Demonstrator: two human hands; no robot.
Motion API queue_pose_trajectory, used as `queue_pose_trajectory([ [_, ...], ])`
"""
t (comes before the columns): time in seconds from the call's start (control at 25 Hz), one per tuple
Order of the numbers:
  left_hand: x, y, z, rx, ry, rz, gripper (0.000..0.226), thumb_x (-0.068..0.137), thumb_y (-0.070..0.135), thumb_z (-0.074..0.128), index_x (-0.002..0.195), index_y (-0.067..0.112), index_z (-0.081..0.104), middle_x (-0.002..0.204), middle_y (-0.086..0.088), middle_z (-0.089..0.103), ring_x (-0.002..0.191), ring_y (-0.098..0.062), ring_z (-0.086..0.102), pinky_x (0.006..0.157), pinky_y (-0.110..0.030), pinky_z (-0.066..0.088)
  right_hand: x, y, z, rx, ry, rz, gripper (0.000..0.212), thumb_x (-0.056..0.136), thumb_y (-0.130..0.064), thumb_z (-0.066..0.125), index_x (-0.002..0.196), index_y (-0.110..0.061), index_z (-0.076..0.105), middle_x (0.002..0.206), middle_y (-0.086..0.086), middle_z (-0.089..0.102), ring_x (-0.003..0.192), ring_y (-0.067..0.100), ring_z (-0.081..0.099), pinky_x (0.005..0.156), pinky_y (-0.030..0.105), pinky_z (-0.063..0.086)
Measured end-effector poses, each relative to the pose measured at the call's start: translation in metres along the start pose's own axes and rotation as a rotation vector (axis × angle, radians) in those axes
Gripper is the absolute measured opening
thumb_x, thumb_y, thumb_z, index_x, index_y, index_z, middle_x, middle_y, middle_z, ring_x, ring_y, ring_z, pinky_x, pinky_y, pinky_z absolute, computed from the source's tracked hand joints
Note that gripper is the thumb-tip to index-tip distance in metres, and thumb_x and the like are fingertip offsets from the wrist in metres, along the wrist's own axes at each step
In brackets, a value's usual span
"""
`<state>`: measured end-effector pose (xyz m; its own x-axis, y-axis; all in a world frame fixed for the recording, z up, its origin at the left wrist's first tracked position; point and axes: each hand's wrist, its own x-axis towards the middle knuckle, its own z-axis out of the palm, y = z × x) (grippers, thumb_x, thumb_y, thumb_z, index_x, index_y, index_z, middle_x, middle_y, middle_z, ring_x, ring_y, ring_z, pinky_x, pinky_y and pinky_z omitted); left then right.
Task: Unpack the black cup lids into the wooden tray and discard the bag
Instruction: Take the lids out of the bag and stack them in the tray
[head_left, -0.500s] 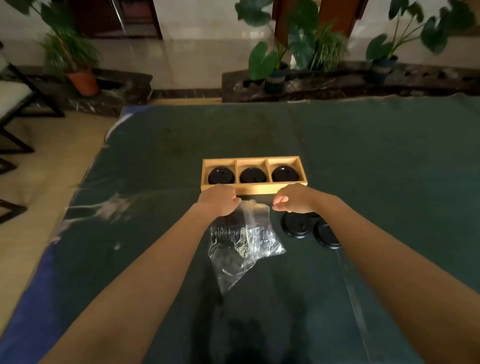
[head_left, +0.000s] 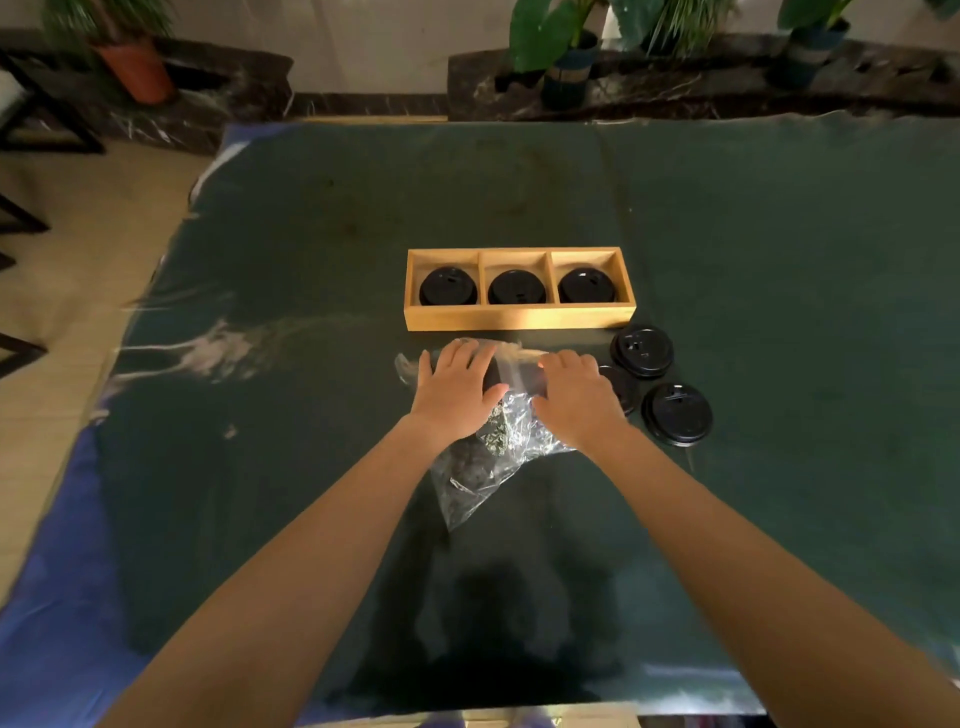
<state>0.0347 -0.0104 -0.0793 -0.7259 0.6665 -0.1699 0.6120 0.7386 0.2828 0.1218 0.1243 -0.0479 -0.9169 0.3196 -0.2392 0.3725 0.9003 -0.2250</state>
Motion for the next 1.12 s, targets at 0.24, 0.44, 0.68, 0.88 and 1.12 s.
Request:
queue_pose_trajectory([
  [0.24,-0.007,-0.011,0.027,0.078,0.117,0.035,0.054,0.097,0.043,0.026,0.146,0.020,0.020,0.156,-0.003,0.023,0.144,-0.022,0.013,0.116,-0.051,0.006,-0.001,-0.002,0.038,0.062,0.207,-0.101,0.041,0.095,-0.022,0.046,0.136,-0.020,0.042,0.141,-0.003,0.044,0.122,0.026,0.036,0.099,0.039,0.038],
  [0.44,-0.008,-0.013,0.036,0.102,0.205,0.055,0.051,0.097,0.042,0.024,0.143,0.019,0.027,0.150,-0.001,0.036,0.140,-0.023,0.025,0.114,-0.050,0.012,0.002,0.015,0.045,0.443,0.388,-0.158,0.031,0.084,-0.018,0.066,0.115,-0.014,0.068,0.120,0.000,0.065,0.104,0.029,0.047,0.094,0.043,0.043],
  [0.68,-0.007,-0.012,0.035,0.100,0.227,0.057,0.049,0.098,0.040,0.024,0.145,0.027,0.022,0.143,-0.001,0.043,0.136,-0.024,0.030,0.114,-0.051,0.015,0.012,0.017,0.046,0.680,0.451,-0.070,0.018,0.082,-0.016,0.069,0.099,-0.015,0.075,0.105,-0.003,0.072,0.097,0.016,0.046,0.091,0.028,0.043],
  [0.88,-0.005,-0.012,0.036,0.110,0.222,0.047,0.045,0.098,0.039,0.025,0.142,0.031,0.027,0.143,0.000,0.042,0.136,-0.025,0.030,0.114,-0.050,0.013,0.009,0.021,0.046,0.772,0.465,-0.020,0.016,0.083,-0.015,0.068,0.096,-0.018,0.076,0.100,-0.015,0.066,0.098,0.010,0.045,0.084,-0.001,0.031],
  [1.12,-0.006,-0.013,0.036,0.097,0.251,0.061,0.043,0.098,0.037,0.029,0.140,0.030,0.033,0.141,-0.001,0.045,0.134,-0.026,0.033,0.113,-0.050,0.013,-0.002,0.056,0.042,0.906,0.544,0.373,0.016,0.089,-0.013,0.058,0.097,-0.010,0.072,0.100,-0.002,0.066,0.105,0.022,0.057,0.092,0.033,0.048],
])
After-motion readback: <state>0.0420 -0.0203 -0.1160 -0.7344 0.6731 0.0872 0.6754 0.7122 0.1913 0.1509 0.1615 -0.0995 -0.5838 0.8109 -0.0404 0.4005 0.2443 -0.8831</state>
